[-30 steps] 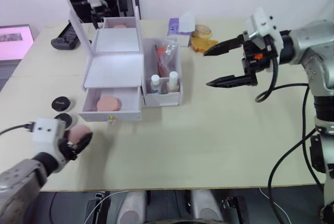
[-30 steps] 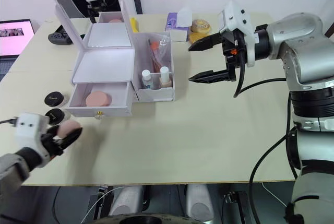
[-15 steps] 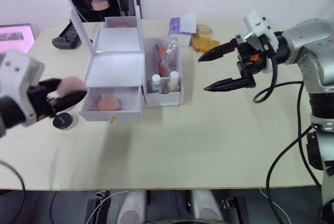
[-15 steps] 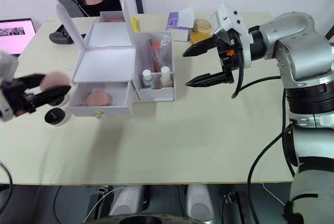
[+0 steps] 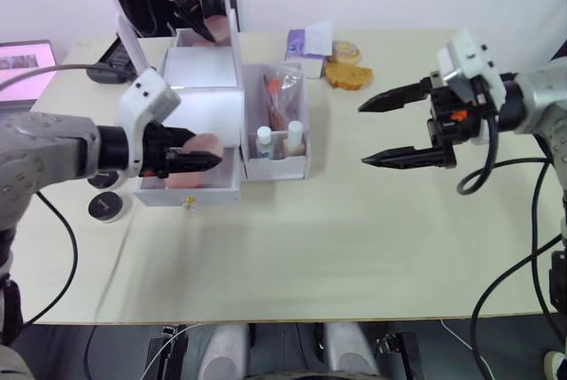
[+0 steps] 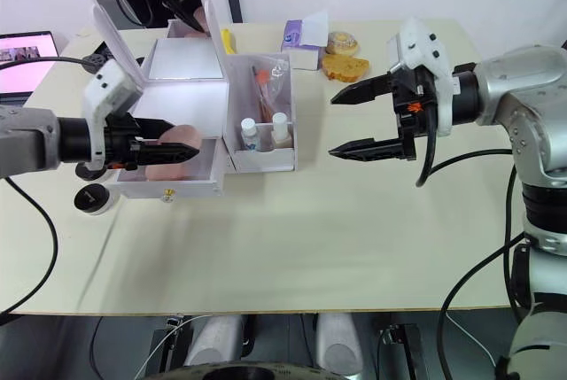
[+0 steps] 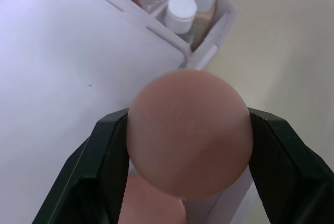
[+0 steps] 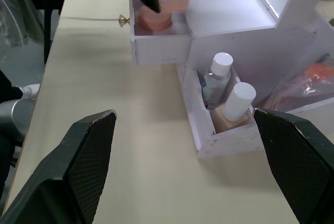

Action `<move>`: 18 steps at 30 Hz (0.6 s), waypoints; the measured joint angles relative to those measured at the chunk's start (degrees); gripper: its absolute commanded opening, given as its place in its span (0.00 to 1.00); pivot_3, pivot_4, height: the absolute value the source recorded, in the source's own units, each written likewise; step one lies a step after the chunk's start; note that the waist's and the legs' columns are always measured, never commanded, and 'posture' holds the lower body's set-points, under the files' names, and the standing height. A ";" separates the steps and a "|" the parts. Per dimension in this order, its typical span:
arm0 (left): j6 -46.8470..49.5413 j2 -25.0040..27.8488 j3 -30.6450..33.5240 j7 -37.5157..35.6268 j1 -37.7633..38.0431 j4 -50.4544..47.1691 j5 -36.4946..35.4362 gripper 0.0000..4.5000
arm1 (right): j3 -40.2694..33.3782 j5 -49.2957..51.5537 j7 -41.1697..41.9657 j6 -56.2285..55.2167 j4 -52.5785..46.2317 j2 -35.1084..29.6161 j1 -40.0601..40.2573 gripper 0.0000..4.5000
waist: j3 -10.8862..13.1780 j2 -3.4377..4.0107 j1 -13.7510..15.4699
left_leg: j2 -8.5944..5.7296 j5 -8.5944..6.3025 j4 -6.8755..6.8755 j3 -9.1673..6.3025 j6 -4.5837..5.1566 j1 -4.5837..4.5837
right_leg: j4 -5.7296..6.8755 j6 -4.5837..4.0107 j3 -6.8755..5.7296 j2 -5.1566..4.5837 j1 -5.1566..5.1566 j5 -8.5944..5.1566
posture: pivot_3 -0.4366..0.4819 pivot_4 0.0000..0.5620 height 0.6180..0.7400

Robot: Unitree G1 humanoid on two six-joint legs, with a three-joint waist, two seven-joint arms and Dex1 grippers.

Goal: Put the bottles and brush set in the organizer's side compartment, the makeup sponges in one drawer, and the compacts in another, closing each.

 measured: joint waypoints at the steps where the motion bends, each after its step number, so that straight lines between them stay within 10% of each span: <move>1: -0.21 0.00 -0.45 -0.72 -0.19 0.16 0.50 0.59 | -0.14 0.35 -0.25 0.25 -0.32 -0.16 0.18 1.00 | 0.00 0.00 -0.02 | 0.00 0.00 0.00 0.00 0.00 0.00 | 0.00 0.00 0.00 0.00 0.00 0.00 | 0.48 0.27 1.00; 17: -3.05 -0.77 -4.68 -7.94 -0.30 0.41 8.42 0.59 | -2.21 7.16 -3.24 5.03 -3.49 -1.75 0.15 1.00 | 0.02 -0.02 0.00 | 0.00 0.00 0.04 0.00 0.01 -0.02 | 0.01 0.03 0.00 0.00 0.01 -0.01 | 0.48 0.27 1.00; 18: -2.89 -1.09 -4.57 -7.90 -0.26 0.41 8.34 0.70 | -2.05 7.15 -3.29 4.99 -3.23 -1.74 -0.10 1.00 | 0.02 -0.02 -0.01 | 0.01 0.00 0.04 0.00 0.01 -0.02 | 0.01 0.03 0.00 0.00 0.01 -0.01 | 0.48 0.27 1.00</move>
